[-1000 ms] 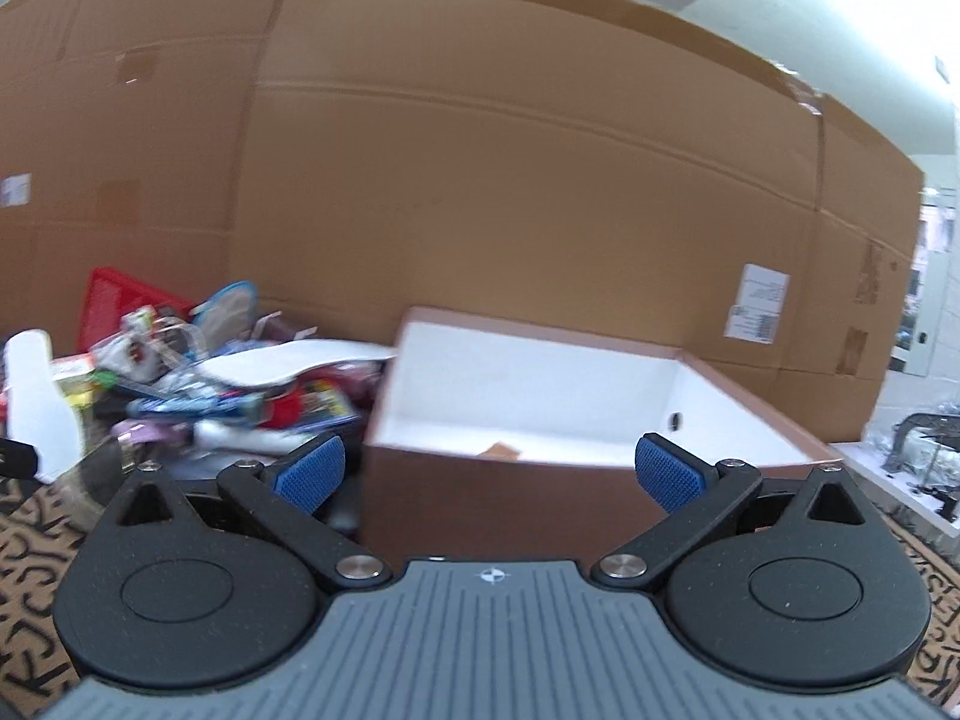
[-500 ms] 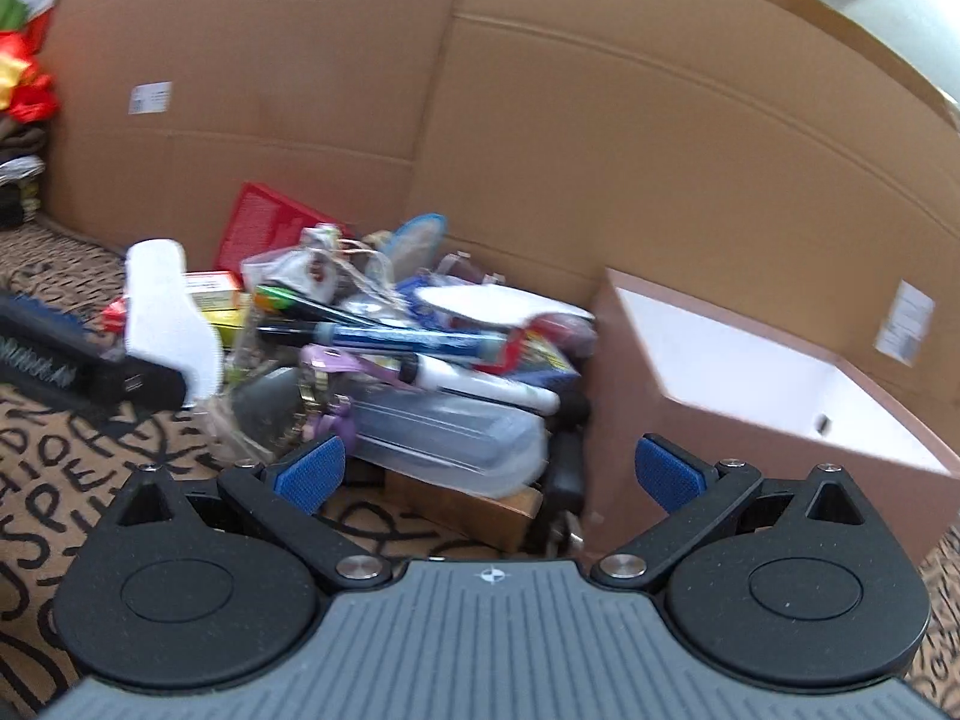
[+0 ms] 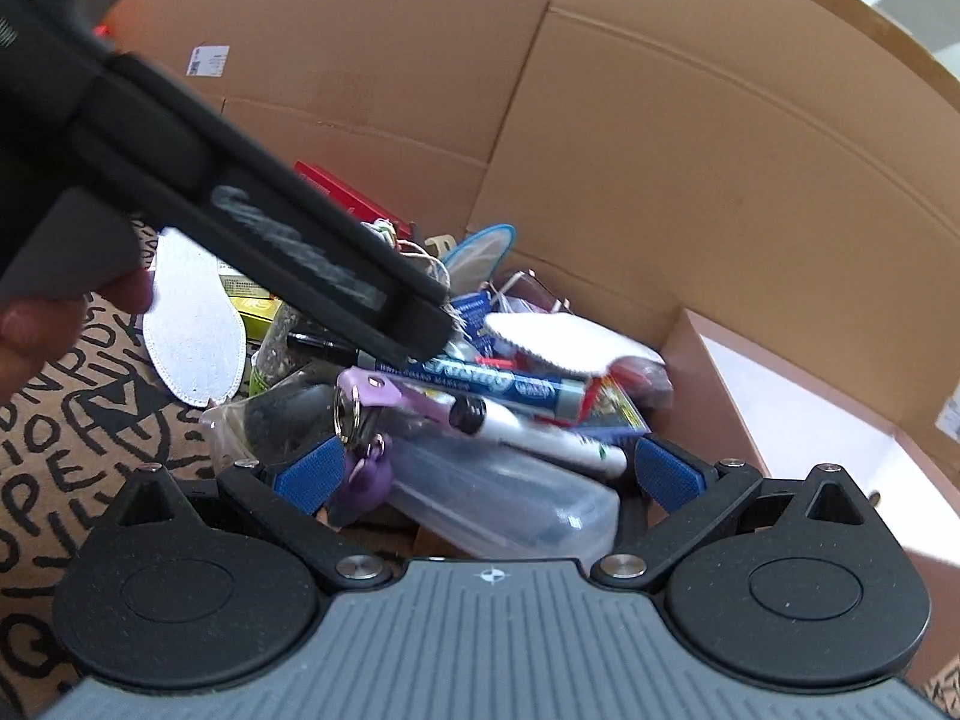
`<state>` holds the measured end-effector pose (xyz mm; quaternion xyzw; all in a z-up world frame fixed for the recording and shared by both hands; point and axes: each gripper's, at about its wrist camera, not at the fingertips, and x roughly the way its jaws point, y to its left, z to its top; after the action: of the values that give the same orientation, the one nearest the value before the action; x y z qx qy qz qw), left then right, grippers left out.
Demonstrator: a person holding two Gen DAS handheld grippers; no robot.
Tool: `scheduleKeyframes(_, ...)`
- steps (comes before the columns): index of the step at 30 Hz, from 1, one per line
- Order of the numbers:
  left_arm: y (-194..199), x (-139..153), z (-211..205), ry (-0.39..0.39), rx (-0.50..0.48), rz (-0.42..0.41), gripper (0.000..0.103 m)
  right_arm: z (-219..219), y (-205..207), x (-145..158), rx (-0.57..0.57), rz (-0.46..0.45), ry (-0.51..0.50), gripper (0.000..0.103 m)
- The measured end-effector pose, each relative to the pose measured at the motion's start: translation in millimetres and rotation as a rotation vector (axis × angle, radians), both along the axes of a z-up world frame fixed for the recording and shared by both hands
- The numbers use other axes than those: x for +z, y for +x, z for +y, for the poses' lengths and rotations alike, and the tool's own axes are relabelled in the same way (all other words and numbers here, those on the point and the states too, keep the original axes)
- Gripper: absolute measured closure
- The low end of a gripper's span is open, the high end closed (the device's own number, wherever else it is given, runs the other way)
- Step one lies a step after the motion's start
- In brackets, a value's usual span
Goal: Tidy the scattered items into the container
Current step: 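Withdraw both tools from the pink box back to the pile, then close the left tool on the blue marker while the right tool approaches the clear case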
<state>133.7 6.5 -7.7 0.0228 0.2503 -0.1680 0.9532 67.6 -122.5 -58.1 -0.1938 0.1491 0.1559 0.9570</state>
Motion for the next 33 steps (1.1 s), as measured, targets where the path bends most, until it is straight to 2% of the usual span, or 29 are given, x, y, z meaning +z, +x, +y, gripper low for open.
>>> scheduleKeyframes(2,11.7,-0.8,-4.2,0.002,-0.025,0.016,0.012,1.0,11.1,-0.5,0.02,0.016,0.008,0.001)
scheduleKeyframes(3,17.7,-2.3,-6.1,0.008,-0.031,0.026,0.016,0.7,17.3,-1.0,0.032,0.032,0.02,0.002)
scheduleKeyframes(5,26.8,-8.4,-7.2,0.011,-0.046,0.051,0.026,-1.4,25.1,-2.7,0.061,0.065,0.053,0.01)
scheduleKeyframes(6,29.7,-11.6,-7.1,0.011,-0.055,0.066,0.034,-2.6,28.4,-3.6,0.076,0.082,0.07,0.011)
scheduleKeyframes(7,29.8,-14.1,-6.1,0.01,-0.06,0.076,0.043,-3.0,28.4,-4.0,0.089,0.086,0.072,0.016)
scheduleKeyframes(10,22.8,-19.6,-2.3,0.013,-0.054,0.091,0.046,0.3,12.6,-4.1,0.138,0.056,0.015,0.033)
scheduleKeyframes(11,18.5,-22.0,-1.8,0.018,-0.05,0.091,0.052,1.2,7.6,-4.8,0.148,0.055,-0.001,0.036)
scheduleKeyframes(12,14.2,-24.5,-1.3,0.023,-0.046,0.091,0.052,1.2,2.8,-5.5,0.16,0.056,-0.005,0.04)
scheduleKeyframes(14,4.6,-27.2,0.7,0.018,-0.047,0.092,0.052,-0.3,-5.9,-7.0,0.169,0.062,-0.001,0.041)
scheduleKeyframes(18,-13.1,-32.5,6.0,-0.012,-0.054,0.124,0.064,-3.1,-23.6,-9.9,0.185,0.082,0.004,0.04)
scheduleKeyframes(25,-41.0,-43.9,16.1,-0.016,-0.038,0.155,0.062,-8.6,-47.1,-19.4,0.18,0.151,0.022,0.04)
scheduleKeyframes(27,-46.8,-45.7,21.6,-0.018,-0.029,0.17,0.059,-14.1,-49.7,-20.1,0.165,0.177,0.049,0.04)
scheduleKeyframes(28,-49.4,-46.9,24.2,-0.019,-0.025,0.178,0.051,-17.1,-50.6,-20.4,0.155,0.191,0.064,0.04)
scheduleKeyframes(33,-60.4,-52.8,36.3,-0.028,0.0,0.212,0.049,-15.5,-51.4,-28.5,0.114,0.249,0.069,0.041)
